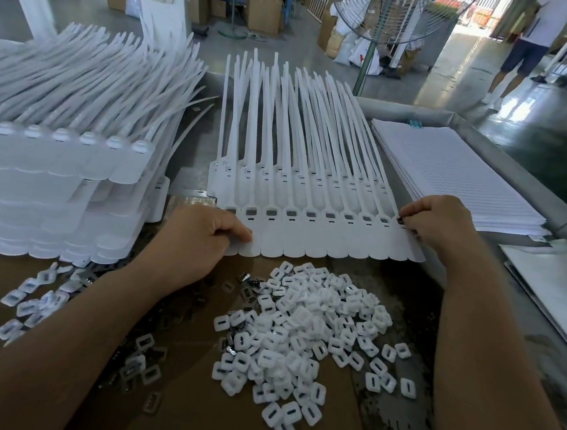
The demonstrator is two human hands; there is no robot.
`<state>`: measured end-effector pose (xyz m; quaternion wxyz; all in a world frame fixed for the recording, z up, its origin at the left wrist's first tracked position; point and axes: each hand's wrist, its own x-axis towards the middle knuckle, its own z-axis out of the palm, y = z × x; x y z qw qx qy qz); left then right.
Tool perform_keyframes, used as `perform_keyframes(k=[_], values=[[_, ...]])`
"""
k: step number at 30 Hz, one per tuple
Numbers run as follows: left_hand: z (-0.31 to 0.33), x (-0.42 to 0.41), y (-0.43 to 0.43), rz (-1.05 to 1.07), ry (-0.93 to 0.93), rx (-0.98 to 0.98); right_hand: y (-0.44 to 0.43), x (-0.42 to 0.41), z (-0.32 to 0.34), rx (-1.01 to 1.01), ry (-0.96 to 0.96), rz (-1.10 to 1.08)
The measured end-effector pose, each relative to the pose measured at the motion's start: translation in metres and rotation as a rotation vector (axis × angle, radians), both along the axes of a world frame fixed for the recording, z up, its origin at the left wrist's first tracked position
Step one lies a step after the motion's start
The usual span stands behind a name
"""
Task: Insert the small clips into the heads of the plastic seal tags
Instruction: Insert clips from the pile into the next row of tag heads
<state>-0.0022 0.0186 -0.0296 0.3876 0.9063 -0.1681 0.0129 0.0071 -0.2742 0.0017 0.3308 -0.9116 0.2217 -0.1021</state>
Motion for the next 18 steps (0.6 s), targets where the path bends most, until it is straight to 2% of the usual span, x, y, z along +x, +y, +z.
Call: perform_keyframes(k=[10, 18], values=[[-0.002, 0.0007, 0.0012, -0.014, -0.009, -0.016, -0.0035, -0.0007, -0.0018, 0.049, 0.003, -0.005], [-0.0035, 0.0007, 0.0025, 0.003, -0.007, 0.012, -0.0015, 0.002, -0.0019, -0.013, 0.058, -0.001]])
